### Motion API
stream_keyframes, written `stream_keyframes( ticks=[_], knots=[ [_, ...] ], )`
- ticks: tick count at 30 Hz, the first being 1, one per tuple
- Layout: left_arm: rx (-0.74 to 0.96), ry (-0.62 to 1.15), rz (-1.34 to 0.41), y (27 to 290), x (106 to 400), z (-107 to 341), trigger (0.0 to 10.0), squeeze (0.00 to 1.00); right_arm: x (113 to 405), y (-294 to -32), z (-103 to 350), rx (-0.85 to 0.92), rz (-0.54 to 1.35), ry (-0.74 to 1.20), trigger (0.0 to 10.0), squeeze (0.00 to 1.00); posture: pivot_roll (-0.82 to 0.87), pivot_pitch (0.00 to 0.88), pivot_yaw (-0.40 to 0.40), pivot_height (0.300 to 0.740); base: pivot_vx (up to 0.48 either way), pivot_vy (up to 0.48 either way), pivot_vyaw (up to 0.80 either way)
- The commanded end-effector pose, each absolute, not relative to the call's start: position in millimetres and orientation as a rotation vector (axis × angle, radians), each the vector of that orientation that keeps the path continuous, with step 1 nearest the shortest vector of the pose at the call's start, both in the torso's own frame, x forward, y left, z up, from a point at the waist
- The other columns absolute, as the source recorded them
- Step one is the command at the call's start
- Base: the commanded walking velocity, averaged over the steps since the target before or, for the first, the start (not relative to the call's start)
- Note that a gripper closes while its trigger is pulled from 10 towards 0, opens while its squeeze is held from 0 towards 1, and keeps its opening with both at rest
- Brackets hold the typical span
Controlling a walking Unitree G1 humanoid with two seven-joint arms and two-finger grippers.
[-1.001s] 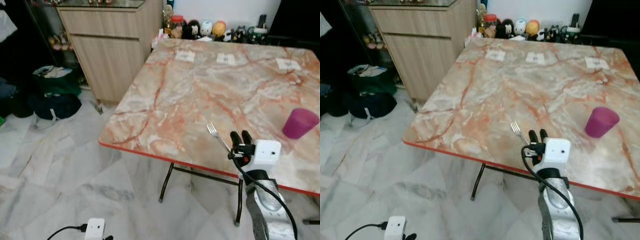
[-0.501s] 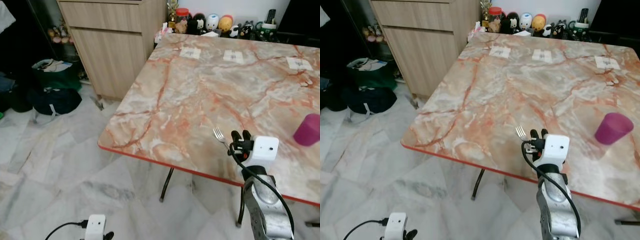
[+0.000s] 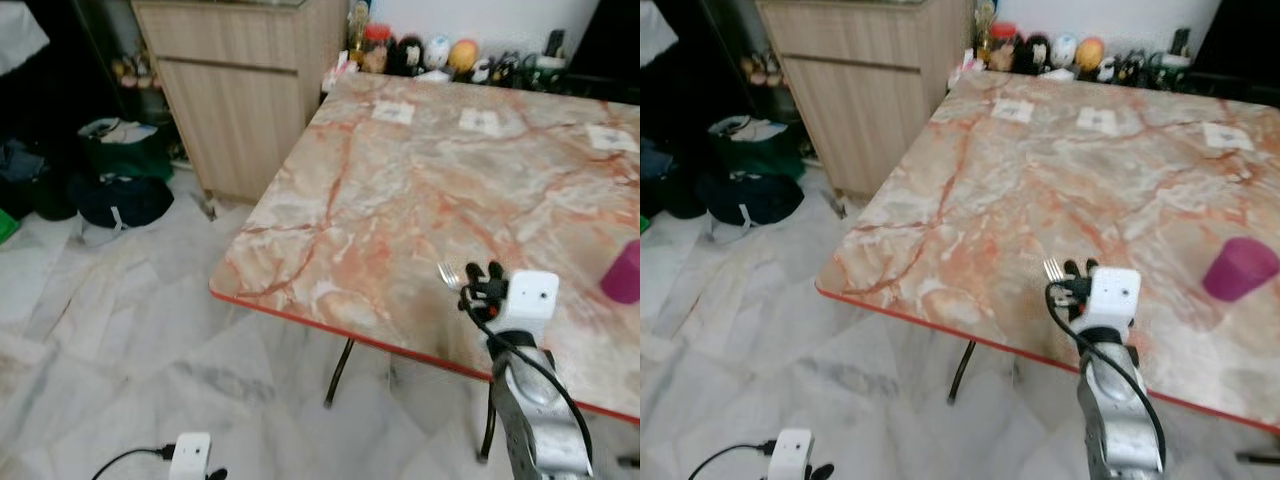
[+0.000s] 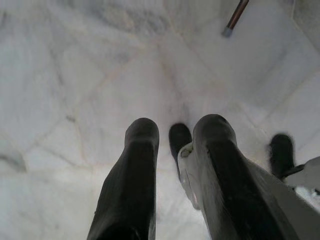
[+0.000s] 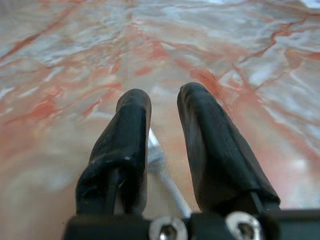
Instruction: Setting the table
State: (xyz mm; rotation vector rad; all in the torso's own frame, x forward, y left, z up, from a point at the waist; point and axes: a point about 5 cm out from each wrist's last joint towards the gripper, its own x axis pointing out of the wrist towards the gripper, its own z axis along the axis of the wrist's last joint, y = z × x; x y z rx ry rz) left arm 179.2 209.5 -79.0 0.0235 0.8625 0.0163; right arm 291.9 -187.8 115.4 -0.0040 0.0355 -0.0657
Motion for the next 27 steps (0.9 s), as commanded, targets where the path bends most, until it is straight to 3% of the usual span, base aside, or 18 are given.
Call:
stream_keyframes(
  ticks=[1,2,3,8,9,10,27],
  knots=[
    [0.014,0.887,0.020,209,174,-82,10.0,0.00,292,-193,109,-0.027,-0.065,0.097,10.0,0.00,-0.13,0.096,0.020,0.740,0.000,0.000,0.00],
    [0.014,0.887,0.020,209,174,-82,10.0,0.00,294,-192,109,-0.025,-0.055,0.097,10.0,0.94,-0.13,0.095,0.021,0.740,0.000,0.000,0.00],
    [0.013,0.887,0.020,209,174,-82,10.0,0.00,297,-192,112,-0.016,-0.044,0.088,10.0,1.00,-0.13,0.095,0.021,0.740,0.000,0.000,0.00],
    [0.010,0.886,0.022,210,174,-82,10.0,0.00,305,-195,121,-0.014,-0.048,0.081,10.0,1.00,-0.13,0.096,0.018,0.740,0.000,0.000,0.00],
    [0.010,0.886,0.023,210,174,-82,10.0,0.00,306,-195,121,-0.013,-0.045,0.089,10.0,0.21,-0.13,0.097,0.019,0.740,0.000,0.000,0.00],
    [0.010,0.887,0.023,210,174,-82,10.0,0.00,307,-196,120,-0.013,-0.034,0.113,10.0,0.00,-0.12,0.098,0.021,0.740,0.000,0.000,0.00],
    [0.016,0.890,0.020,211,174,-82,10.0,0.00,293,-209,100,-0.093,0.032,0.376,10.0,0.00,-0.12,0.106,0.028,0.740,0.000,0.000,0.00]
  ],
)
